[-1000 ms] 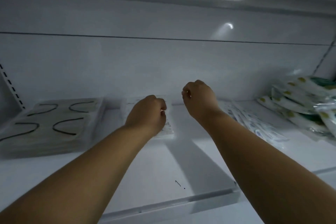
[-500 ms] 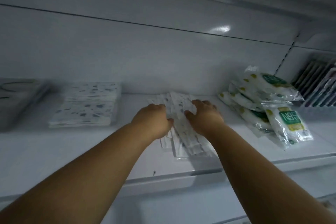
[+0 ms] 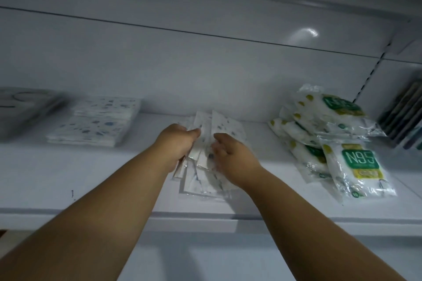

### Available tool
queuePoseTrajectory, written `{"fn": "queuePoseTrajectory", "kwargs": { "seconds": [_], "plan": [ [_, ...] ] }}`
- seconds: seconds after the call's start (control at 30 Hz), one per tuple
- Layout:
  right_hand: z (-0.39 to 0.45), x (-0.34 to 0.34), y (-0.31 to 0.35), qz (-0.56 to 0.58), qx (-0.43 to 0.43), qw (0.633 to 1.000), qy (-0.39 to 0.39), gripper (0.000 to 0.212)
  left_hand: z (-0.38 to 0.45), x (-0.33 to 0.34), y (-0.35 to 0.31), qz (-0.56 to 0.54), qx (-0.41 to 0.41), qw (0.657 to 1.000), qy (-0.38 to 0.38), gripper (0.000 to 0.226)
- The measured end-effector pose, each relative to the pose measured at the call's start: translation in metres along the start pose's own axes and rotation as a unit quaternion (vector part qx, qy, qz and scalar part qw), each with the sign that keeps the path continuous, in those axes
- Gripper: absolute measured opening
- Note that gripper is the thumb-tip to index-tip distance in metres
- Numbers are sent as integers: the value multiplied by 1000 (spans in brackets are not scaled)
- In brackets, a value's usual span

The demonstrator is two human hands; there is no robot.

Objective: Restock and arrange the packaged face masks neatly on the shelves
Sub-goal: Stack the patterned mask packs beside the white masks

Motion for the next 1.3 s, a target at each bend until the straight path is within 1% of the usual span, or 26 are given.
{"fn": "queuePoseTrajectory", "kwargs": {
  "seconds": [0.03, 0.07, 0.1, 0.13, 0.17, 0.23, 0.33, 0.43, 0.5, 0.57, 0.6, 0.67, 0.7, 0.77, 0.83, 0.9, 0.97, 1.07, 1.1, 1.13, 1.2, 1.23, 1.27, 1.3],
  "plan": [
    [0, -7, -2, -26, -11, 999, -24, 40, -1, -1, -3, -1, 5, 1000, -8, 42],
    [0, -14, -8, -64, -4, 997, -46, 40, -1, -2, -5, 1, 8, 1000, -16, 39],
    [-1, -19, -18, -98, 20, 994, -52, 40, -1, -2, -5, 11, 8, 1000, -21, 36],
    [-1, -19, -28, -108, 49, 992, -36, 38, -2, -1, -6, 21, 9, 999, -25, 35],
    [-1, -15, -35, -88, 68, 994, -11, 34, -2, -1, -6, 31, 12, 999, -28, 34],
    [-2, -6, -32, -30, 52, 998, 11, 28, -2, 0, -7, 54, 11, 998, -33, 34],
    [-4, -4, -9, 9, -15, 1000, -7, 32, -1, -1, -9, 60, 16, 997, -40, 32],
    [-5, 1, 5, 34, -53, 998, -12, 33, -3, 4, -10, 45, 20, 998, -26, 17],
    [-6, 2, 5, 118, -44, 991, -35, 32, -4, 5, -7, 26, 14, 999, -10, 16],
    [-7, -3, -3, 231, -20, 969, -85, 28, -2, 4, 0, -7, 7, 1000, 8, 25],
    [-6, -7, -8, 263, -10, 958, -111, 26, 0, 2, 3, -22, 7, 1000, 11, 31],
    [-5, -15, -16, 275, 7, 951, -145, 22, 0, -7, 4, -51, 20, 999, -3, 31],
    [-4, -18, -19, 273, 17, 950, -153, 24, -1, -12, 3, -65, 30, 997, -14, 30],
    [-1, -20, -24, 284, 47, 945, -157, 39, -2, -20, 2, -106, 51, 993, -20, 34],
    [4, -14, -27, 341, 90, 924, -148, 56, -5, -22, -1, -151, 66, 986, 11, 39],
    [9, -6, -25, 400, 119, 899, -136, 68, -7, -23, -3, -177, 76, 980, 44, 39],
    [16, 0, -21, 439, 126, 880, -129, 76, -10, -23, -6, -186, 86, 977, 67, 39],
    [25, 5, -10, 451, 125, 876, -114, 82, -4, -21, -3, -154, 73, 981, 92, 39],
    [28, 7, -7, 459, 124, 873, -108, 81, -4, -19, -2, -124, 69, 985, 101, 36],
    [30, 9, -2, 470, 122, 868, -106, 75, -1, -18, -1, -98, 65, 988, 101, 35],
    [34, 11, 5, 494, 116, 854, -112, 50, 7, -20, 1, -82, 54, 991, 90, 39],
    [36, 12, 6, 492, 109, 856, -117, 42, 8, -21, 1, -84, 51, 992, 84, 39],
    [35, 11, 6, 470, 104, 867, -128, 38, 10, -22, 0, -86, 54, 991, 82, 39],
    [33, 8, 4, 432, 105, 884, -145, 40, 12, -23, 0, -93, 56, 990, 85, 39]
  ]
}}
Point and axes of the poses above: each hand's wrist, its own z-axis towards the middle knuckle, its own x-axis out of the palm, y = z × x, the point moved 10 cm from there along z, towards the middle knuckle, and after that the axes turned 10 degrees about -x, right-handed, at the moved point
